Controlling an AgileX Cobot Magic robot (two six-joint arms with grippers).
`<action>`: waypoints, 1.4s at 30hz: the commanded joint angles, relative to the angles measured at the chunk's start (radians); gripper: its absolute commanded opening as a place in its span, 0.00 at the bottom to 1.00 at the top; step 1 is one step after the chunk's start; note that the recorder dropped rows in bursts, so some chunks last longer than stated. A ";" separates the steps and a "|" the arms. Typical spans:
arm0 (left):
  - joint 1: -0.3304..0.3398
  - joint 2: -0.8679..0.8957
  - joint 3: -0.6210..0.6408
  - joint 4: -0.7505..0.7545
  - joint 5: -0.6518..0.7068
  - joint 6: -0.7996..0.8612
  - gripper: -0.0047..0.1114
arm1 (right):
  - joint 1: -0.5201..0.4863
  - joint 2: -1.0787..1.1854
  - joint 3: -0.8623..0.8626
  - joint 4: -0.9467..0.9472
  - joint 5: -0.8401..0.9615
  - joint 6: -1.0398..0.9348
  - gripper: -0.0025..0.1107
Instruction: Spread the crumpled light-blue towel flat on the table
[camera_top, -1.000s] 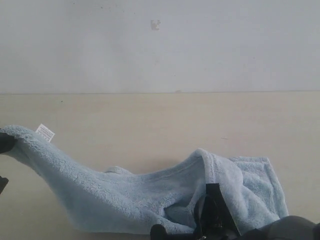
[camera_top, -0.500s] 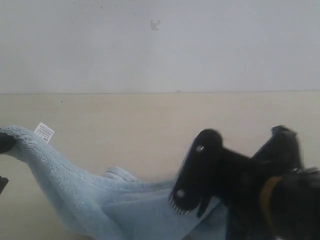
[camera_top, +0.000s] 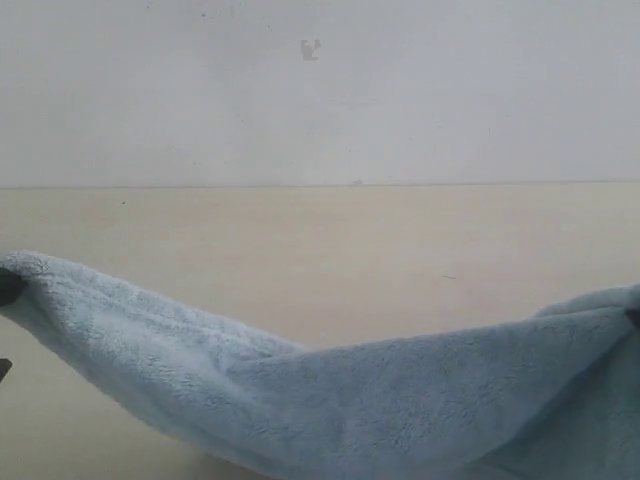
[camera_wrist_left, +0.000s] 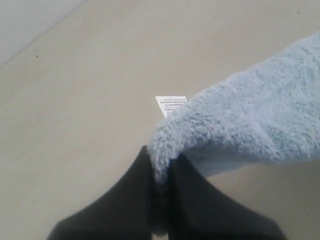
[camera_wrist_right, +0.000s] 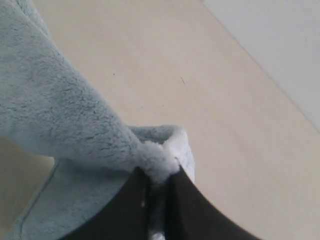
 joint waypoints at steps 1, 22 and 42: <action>0.005 -0.033 0.005 0.136 0.053 -0.125 0.07 | 0.000 0.137 0.000 -0.001 -0.141 -0.024 0.03; 0.005 -0.079 0.005 0.208 0.096 -0.212 0.07 | -0.542 0.643 -0.002 1.148 -0.647 -0.937 0.03; 0.005 -0.079 0.005 0.204 0.096 -0.212 0.07 | -0.542 0.694 0.000 1.174 -0.756 -0.870 0.25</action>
